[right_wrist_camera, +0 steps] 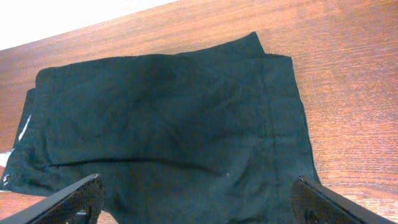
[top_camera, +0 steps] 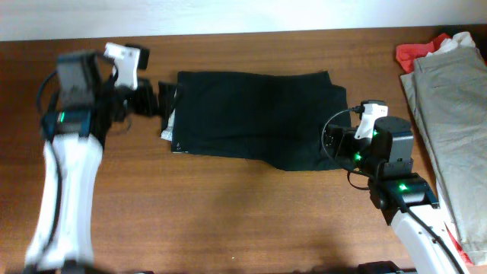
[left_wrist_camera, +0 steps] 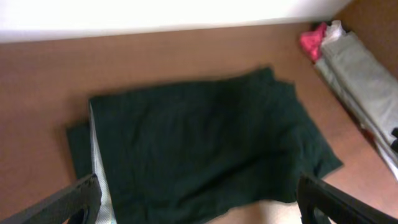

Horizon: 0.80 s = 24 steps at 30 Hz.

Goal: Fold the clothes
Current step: 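Reach the left gripper to the black trousers' left edge and grasp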

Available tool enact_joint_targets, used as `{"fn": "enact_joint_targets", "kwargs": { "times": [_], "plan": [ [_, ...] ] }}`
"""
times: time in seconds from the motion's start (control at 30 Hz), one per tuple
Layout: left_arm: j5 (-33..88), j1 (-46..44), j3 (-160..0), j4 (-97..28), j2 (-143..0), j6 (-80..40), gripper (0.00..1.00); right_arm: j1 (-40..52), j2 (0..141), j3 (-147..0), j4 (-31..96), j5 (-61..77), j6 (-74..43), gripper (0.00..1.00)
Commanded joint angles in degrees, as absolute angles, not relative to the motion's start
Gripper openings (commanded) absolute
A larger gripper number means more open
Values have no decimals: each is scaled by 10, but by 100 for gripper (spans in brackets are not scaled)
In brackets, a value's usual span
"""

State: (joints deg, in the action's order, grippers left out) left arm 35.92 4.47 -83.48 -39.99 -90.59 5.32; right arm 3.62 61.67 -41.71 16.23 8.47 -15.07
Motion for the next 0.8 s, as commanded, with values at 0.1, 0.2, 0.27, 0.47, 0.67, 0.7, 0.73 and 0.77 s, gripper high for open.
{"fn": "enact_joint_targets", "kwargs": {
  "times": [0.1, 0.2, 0.27, 0.47, 0.67, 0.7, 0.73, 0.77],
  "plan": [
    [318, 27, -903, -486, -1119, 26, 99, 33, 614, -426, 170, 87, -154, 99],
    [211, 27, -903, -522, -1171, -30, 99, 33, 615, -426, 181, 83, -152, 99],
    [175, 27, -903, -531, -1185, -32, 99, 33, 615, -426, 181, 83, -152, 99],
    [171, 27, -903, -532, -1249, -36, 99, 33, 615, -426, 186, 83, -152, 99],
    [260, 6, -901, -534, -1270, -2, 96, 33, 615, -426, 186, 83, -152, 99],
    [260, -7, -901, -534, -1270, -2, 85, 33, 615, -426, 187, 83, -152, 99],
    [259, -23, -901, -530, -1270, -2, 54, 33, 615, -426, 187, 83, -152, 99],
    [259, -32, -901, -525, -1270, -2, 35, 33, 615, -426, 189, 83, -153, 99]
  ]
}}
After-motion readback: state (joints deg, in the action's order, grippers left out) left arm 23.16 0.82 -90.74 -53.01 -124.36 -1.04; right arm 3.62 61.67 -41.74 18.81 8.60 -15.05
